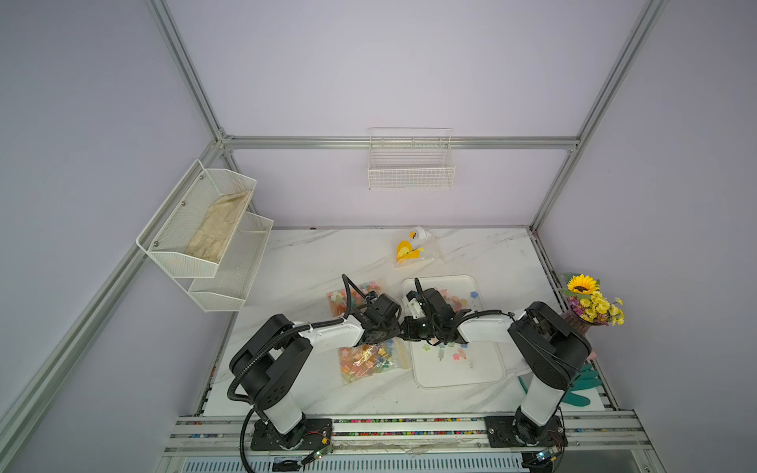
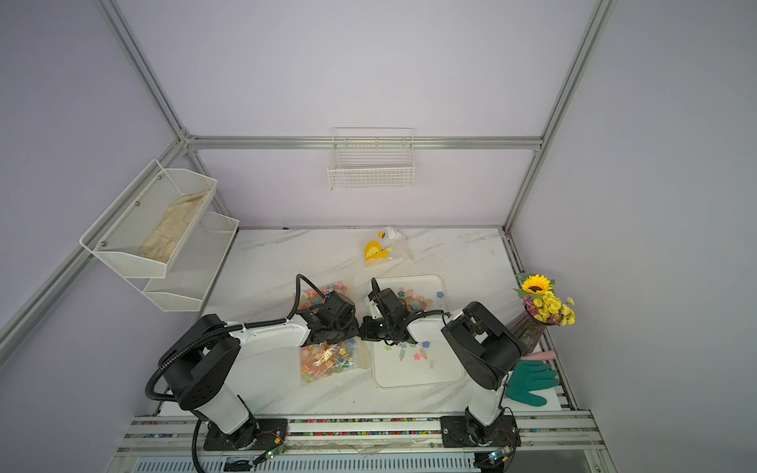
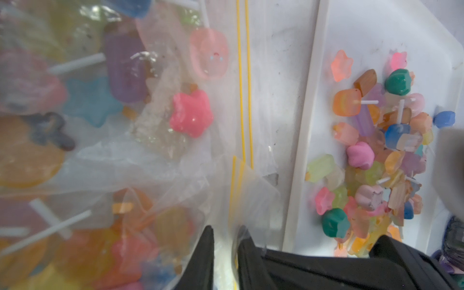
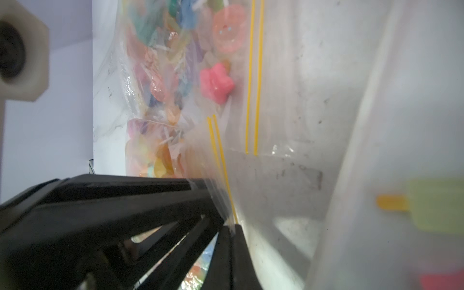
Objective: Pour candies out of the ziploc bag
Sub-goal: Open the ziploc bag at the center of the board.
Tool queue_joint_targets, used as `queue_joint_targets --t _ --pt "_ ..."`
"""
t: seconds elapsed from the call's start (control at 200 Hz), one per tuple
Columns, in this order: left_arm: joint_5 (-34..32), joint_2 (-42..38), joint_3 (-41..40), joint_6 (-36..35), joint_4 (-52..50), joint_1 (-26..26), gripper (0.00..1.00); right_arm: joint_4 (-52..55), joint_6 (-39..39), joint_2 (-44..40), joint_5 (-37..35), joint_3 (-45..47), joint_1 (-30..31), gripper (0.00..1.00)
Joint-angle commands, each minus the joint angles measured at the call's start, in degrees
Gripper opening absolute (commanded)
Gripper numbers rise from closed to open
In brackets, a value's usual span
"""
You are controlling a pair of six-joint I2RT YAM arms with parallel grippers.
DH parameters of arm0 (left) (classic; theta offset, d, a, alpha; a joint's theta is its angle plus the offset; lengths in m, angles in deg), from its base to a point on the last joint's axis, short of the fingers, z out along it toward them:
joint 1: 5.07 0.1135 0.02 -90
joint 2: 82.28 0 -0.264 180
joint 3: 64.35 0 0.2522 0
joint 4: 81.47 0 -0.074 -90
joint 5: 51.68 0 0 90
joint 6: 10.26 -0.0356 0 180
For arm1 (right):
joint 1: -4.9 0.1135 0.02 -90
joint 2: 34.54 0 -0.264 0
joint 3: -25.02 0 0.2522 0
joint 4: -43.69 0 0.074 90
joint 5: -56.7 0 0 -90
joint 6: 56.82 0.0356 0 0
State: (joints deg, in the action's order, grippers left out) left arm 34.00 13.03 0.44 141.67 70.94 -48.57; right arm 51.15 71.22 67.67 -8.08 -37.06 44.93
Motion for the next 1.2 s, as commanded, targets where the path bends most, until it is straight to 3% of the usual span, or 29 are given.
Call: queue_joint_targets --t 0.0,0.305,0.585,1.005,1.195 --pt "-0.52 0.49 4.43 -0.32 1.03 0.09 0.16 -1.69 -0.86 -1.16 1.17 0.59 0.57 0.00" --pt "-0.96 1.72 4.79 -0.06 1.04 0.10 0.00 -1.69 -1.04 -1.23 1.46 0.68 0.65 0.00" --pt "-0.59 -0.65 3.53 -1.22 1.00 0.01 0.00 -0.03 -0.60 -1.23 -0.83 0.36 0.66 0.00" --pt "0.45 -13.28 -8.78 -1.52 2.41 -0.56 0.00 5.20 2.01 0.70 -7.52 -2.12 0.62 0.00" --pt "0.51 -17.61 -10.34 -1.78 1.78 -0.44 0.00 5.68 2.30 0.84 -8.83 -2.49 0.63 0.00"
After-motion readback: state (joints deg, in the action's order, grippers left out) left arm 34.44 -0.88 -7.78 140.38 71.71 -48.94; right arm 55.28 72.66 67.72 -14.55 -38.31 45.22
